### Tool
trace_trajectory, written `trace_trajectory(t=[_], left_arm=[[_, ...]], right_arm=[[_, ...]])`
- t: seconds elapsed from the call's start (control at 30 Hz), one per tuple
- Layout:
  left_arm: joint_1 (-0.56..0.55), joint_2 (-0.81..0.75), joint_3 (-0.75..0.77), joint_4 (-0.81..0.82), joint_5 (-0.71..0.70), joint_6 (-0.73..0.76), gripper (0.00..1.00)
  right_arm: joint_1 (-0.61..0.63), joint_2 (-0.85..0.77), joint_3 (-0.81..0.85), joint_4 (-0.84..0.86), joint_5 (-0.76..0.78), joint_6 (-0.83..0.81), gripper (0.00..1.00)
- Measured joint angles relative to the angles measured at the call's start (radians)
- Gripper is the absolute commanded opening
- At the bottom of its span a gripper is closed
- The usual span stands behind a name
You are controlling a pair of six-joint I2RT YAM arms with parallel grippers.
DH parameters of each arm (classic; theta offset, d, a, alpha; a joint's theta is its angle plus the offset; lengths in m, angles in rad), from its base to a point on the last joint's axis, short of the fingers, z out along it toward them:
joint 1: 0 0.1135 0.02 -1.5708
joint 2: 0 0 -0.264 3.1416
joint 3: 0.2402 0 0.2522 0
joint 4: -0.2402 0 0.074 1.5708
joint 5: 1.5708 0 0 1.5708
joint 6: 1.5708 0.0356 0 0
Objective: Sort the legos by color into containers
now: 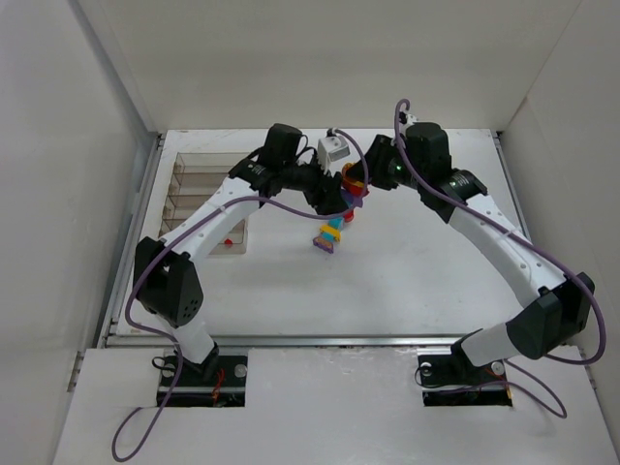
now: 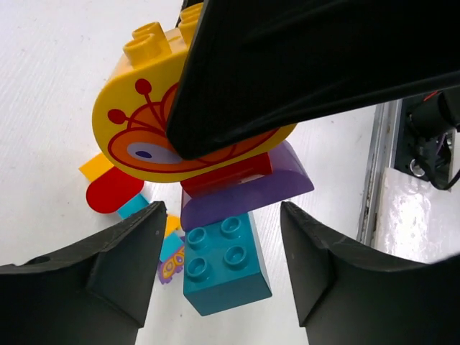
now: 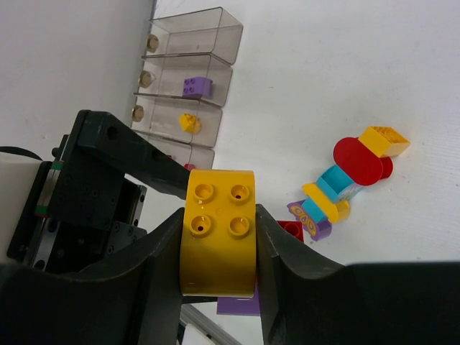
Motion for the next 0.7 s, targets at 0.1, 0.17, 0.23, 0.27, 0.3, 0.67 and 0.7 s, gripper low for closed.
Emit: trace_trajectory(t=[0.1,0.17,0.23,0.27,0.3,0.67,0.7], left_arm=[[0.0,0.0,0.002,0.0,0.006,-0.006,0.39],[0.0,0.0,0.002,-0.001,0.0,-0.006,0.25],[0.002,0.0,0.002,0.001,-0.004,-0.008,0.1],[0.003,0.0,0.002,-0.001,-0.003,-0.008,0.06],[0.003,0.0,0.002,0.0,-0.003,-0.008,0.02],[0.004,0.0,0.002,-0.021,-0.031,-0.008,0.0],[0.004,0.0,0.002,-0.022,-0.032,-0.008,0.0]], right_arm=[[0.0,0.0,0.0,0.0,0.002,0.0,0.0],[0.0,0.0,0.0,-0.001,0.007,0.0,0.0],[0.0,0.0,0.0,-0.001,0.01,0.001,0.0],[0.0,0.0,0.0,-0.001,0.011,0.001,0.0],[0.0,0.0,0.0,-0.001,0.011,0.001,0.0],[0.0,0.024,0.0,0.004,-0.003,-0.002,0.7],[0.0,0.031,0.0,0.002,-0.006,-0.002,0.74]])
